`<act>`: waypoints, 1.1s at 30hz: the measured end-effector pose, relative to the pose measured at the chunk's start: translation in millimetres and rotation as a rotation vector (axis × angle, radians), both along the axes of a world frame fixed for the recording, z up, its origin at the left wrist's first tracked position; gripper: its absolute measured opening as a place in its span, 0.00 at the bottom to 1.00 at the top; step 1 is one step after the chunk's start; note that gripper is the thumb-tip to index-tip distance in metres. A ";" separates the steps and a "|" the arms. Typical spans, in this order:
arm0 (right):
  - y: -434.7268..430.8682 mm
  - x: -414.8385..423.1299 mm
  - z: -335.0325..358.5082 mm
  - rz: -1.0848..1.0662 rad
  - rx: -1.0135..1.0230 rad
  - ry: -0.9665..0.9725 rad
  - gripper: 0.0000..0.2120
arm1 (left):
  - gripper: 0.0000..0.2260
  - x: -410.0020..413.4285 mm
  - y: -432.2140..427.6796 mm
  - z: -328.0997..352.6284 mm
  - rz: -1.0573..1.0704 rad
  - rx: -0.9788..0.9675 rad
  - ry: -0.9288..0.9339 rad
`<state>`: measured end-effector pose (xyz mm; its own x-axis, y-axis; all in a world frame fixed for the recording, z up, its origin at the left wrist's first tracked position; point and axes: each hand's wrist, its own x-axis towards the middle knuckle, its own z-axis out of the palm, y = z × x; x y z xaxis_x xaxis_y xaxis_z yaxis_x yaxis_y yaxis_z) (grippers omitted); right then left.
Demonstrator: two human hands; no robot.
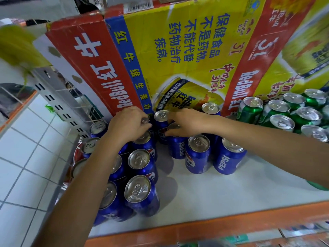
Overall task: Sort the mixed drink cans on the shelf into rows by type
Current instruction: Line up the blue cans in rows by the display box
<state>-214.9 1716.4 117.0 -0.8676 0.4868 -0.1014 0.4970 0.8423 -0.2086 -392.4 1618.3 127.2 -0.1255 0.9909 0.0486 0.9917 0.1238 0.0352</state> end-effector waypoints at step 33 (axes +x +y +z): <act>12.6 -35.1 15.7 -0.110 0.025 -0.013 0.21 | 0.19 -2.6 -14.1 -1.9 -0.007 -0.102 -0.067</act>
